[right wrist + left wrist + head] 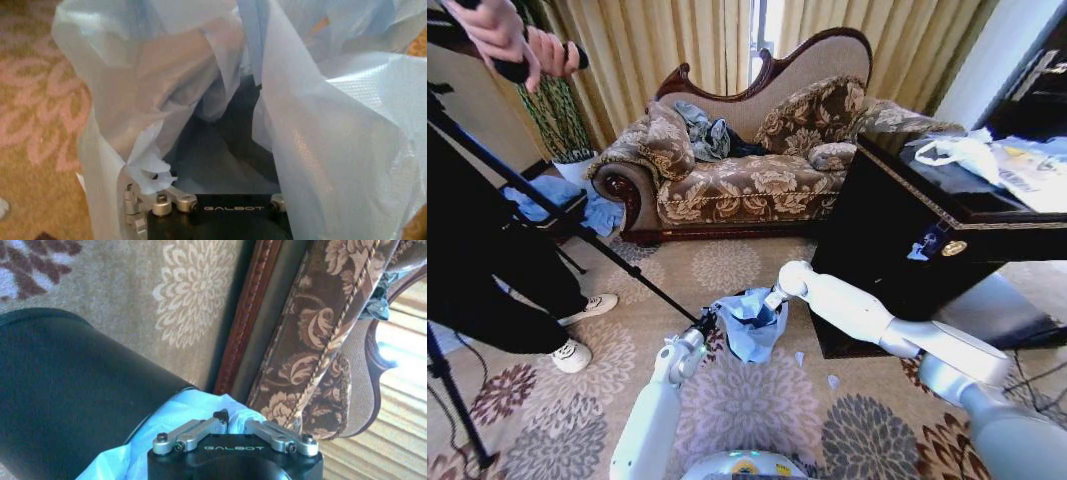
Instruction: Place a garbage bag over the trash bin.
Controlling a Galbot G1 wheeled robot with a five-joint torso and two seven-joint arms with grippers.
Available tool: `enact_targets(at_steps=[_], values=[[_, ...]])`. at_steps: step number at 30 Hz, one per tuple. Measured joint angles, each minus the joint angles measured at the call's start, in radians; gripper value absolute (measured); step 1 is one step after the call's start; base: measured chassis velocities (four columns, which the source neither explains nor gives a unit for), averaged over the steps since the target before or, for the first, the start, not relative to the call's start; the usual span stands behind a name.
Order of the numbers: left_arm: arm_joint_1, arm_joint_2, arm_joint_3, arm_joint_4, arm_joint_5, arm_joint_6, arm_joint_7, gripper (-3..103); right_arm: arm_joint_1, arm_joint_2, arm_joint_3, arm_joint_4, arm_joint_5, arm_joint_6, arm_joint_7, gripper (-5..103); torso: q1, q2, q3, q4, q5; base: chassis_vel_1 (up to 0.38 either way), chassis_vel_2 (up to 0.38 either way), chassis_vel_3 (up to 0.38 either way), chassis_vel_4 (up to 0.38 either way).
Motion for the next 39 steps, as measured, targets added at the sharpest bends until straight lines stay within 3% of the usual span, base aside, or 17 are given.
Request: enact_targets(at_steps=[14,39], values=[[-0.008,-0.007,0.018,0.023,0.034,0.000,0.010,0,-0.006,-0.017,-0.017,-0.001,0.123,-0.125,0.144,100,0.000,0.000,0.000,0.0001,-0.0002,0.000,0.000,0.000,0.000],[-0.019,0.049,0.030,0.023,0.047,-0.002,0.010,0,-0.026,-0.134,-0.015,0.100,0.237,-0.200,0.153,100,0.000,0.000,0.000,0.0000,0.0000,0.000,0.000,0.000,0.000]])
